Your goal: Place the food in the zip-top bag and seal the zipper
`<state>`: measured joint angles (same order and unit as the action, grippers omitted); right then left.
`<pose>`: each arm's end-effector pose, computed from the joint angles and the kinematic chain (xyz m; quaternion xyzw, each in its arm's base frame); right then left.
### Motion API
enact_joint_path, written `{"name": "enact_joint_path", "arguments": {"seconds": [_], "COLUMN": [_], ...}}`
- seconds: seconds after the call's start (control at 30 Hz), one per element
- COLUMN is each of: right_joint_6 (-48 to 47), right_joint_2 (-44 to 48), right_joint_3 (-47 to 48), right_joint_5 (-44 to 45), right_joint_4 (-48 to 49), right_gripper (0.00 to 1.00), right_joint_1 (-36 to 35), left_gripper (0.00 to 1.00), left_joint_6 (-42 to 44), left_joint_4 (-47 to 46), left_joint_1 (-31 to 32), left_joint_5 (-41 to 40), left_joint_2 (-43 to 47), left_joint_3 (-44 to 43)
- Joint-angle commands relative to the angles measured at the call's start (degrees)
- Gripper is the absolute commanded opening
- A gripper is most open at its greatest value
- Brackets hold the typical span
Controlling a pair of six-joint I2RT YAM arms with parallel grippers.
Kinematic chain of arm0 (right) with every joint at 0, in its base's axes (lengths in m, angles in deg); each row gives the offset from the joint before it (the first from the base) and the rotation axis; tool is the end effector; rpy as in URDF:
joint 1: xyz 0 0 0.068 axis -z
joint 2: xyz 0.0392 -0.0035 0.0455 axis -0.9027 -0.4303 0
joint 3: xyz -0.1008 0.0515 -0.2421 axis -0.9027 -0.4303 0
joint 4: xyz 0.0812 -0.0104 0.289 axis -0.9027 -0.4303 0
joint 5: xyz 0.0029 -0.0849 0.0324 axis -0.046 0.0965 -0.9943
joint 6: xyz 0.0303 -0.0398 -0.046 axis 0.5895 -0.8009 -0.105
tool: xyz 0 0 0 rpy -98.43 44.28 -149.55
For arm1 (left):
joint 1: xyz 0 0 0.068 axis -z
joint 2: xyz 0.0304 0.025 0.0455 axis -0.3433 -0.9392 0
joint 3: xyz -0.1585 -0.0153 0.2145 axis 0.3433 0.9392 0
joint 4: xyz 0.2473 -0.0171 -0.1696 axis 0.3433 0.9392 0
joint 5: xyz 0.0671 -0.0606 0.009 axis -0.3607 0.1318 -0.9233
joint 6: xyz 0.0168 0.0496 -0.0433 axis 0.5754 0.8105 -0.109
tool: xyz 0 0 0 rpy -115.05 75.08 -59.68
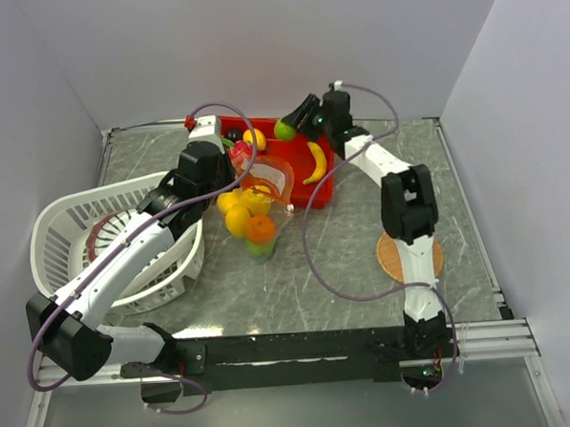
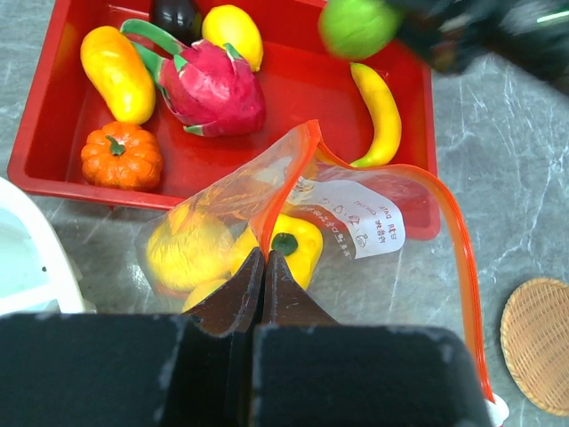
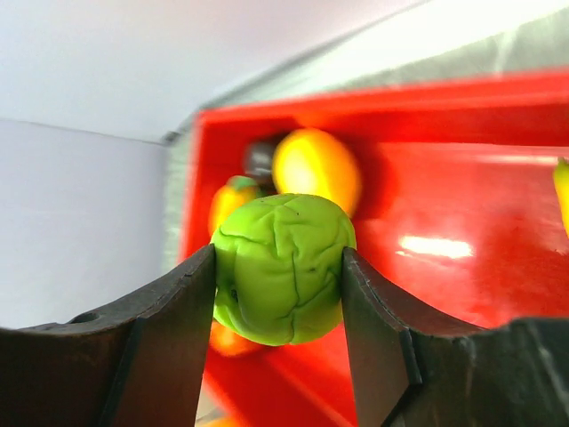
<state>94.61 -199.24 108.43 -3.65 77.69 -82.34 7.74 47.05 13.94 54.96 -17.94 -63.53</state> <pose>0.5601 0.1944 0.2223 0.1406 0.7999 0.3983 0.4262 0.3015 -0.1825 0.3621 -0.0410 0.8315 -0.1590 0.5307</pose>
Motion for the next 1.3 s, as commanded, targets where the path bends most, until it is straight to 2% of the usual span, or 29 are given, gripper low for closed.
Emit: {"name": "enact_joint_path", "arguments": {"seconds": [0.0,0.23,0.43,0.57,0.8,0.83,0.97,1.0,1.03,1.07,1.17,1.27], "right_joint_6": [-3.8,-10.3,-16.7,-21.6,-24.1,-24.1,-23.6,-23.5,-23.6,-23.6,-23.3,-23.6], "right_joint_2": [14.0,35.8,46.6,47.1,38.6,38.1,35.4,34.5,34.2,33.9,33.3,34.2], "right_joint_3": [-6.0,-19.3,-24.7,-22.4,-14.8,-14.6,-12.8,-12.4,-11.9,-11.2,-9.7,-8.9], "right_joint_5": [1.6,3.2,2.6,5.1,5.2,5.3,5.7,5.6,5.5,5.1,4.2,4.9], "right_joint_4": [1.4,-3.7,-10.3,-15.4,-21.4,-21.7,-22.6,-22.9,-23.1,-23.1,-23.4,-23.7], "right_gripper": [0.02,0.03,0.07,0.11,0.16,0.19,0.50,0.64,0.71,0.83,0.95,0.99], "right_joint_1": [0.7,-0.5,-4.8,-12.0,-17.2,-17.6,-17.9,-18.0,-18.0,-18.0,-17.9,-17.9], "left_gripper": [0.01,0.01,0.01,0.01,0.01,0.01,0.01,0.01,0.01,0.01,0.01,0.01], "left_joint_6": [1.1,-0.7,-1.1,-2.3,-2.8,-2.8,-3.1,-3.2,-3.2,-3.3,-3.3,-3.5], "left_joint_4": [-3.0,-4.8,-6.1,-8.3,-11.3,-10.8,-11.7,-12.0,-12.2,-12.4,-12.3,-12.4], "left_joint_1": [-0.9,-2.3,-2.6,-2.6,-2.7,-2.6,-2.6,-2.7,-2.6,-2.7,-2.6,-2.6], "left_joint_5": [-0.6,3.1,5.1,6.9,10.6,10.8,11.7,11.8,11.9,11.9,12.0,11.7], "left_joint_2": [0.5,-1.6,-2.9,-2.1,-0.5,-0.8,-0.1,0.0,0.3,0.4,0.4,0.4], "left_joint_3": [-1.1,-1.7,-2.5,-0.9,0.6,0.2,0.8,1.1,1.4,1.5,1.5,1.7]}}
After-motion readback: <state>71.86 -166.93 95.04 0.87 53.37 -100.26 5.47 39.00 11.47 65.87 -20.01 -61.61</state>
